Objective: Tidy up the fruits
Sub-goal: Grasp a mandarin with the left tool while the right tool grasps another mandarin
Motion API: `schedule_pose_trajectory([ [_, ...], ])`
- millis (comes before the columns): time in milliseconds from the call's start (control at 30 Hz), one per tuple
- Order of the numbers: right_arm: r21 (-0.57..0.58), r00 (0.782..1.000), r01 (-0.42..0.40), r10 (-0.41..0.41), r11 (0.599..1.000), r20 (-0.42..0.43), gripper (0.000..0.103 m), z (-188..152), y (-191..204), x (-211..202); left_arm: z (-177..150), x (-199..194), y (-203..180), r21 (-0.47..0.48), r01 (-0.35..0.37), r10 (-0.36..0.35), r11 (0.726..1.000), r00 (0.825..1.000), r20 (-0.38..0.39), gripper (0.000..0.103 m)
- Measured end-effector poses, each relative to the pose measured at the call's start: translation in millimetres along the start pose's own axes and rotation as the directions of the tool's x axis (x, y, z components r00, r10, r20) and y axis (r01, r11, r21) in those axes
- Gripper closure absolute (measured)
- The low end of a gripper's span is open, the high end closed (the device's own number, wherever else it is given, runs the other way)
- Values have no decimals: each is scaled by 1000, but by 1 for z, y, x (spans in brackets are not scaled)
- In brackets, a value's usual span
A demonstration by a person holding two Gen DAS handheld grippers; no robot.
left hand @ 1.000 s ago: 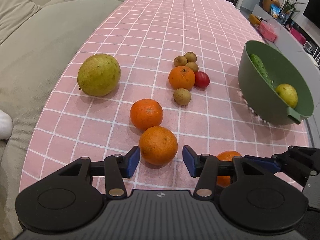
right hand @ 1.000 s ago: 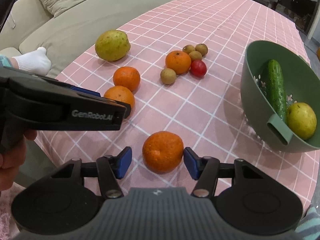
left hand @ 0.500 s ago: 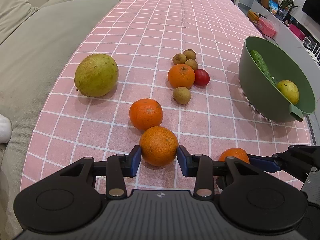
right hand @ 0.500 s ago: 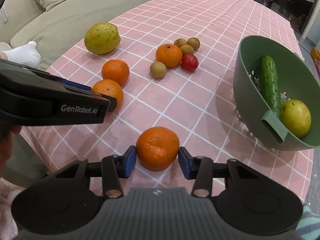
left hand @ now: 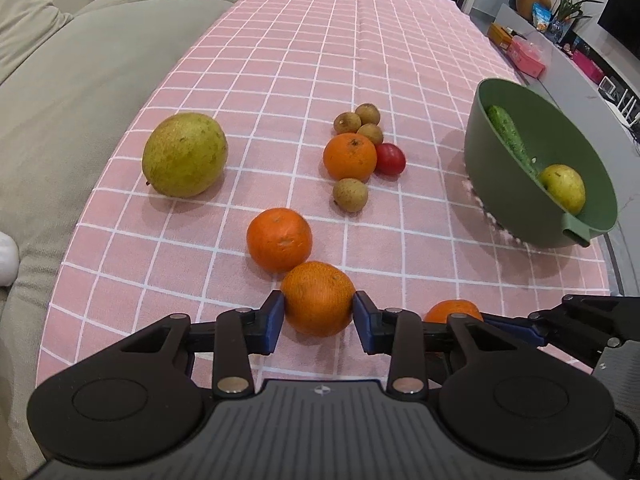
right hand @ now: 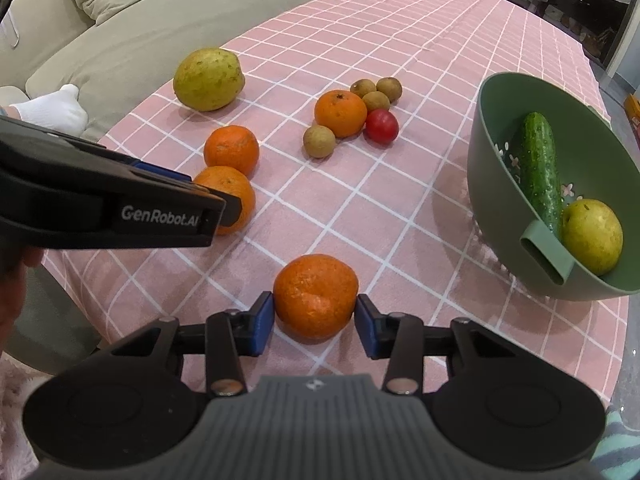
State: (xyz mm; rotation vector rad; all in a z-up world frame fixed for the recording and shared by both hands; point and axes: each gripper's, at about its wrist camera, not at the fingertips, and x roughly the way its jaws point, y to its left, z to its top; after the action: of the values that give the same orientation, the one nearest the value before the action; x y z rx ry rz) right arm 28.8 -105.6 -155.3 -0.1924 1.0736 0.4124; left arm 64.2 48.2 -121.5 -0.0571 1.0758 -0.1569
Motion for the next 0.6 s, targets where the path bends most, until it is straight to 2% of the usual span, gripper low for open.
schedule_pose_trajectory([
  [300,36,1000,4,-5,999,28,63,2,-9,-9,9,-14,-6,-28,62,-60,998,997,47,65],
  [400,52,999,5,-7,999,34,63,3,-14,-11,11,-17,-11,-8,71,-71,997,996,63,65],
  [500,58,1000,10,-12,998,20,63,2,-16,-8,9,-10,-13,0,73,-73,997,997,37,65],
  [600,62,1000,9,-9,998,4,63,1,-17,-4,4,-2,-6,-33,89,-90,995,996,-3,65],
])
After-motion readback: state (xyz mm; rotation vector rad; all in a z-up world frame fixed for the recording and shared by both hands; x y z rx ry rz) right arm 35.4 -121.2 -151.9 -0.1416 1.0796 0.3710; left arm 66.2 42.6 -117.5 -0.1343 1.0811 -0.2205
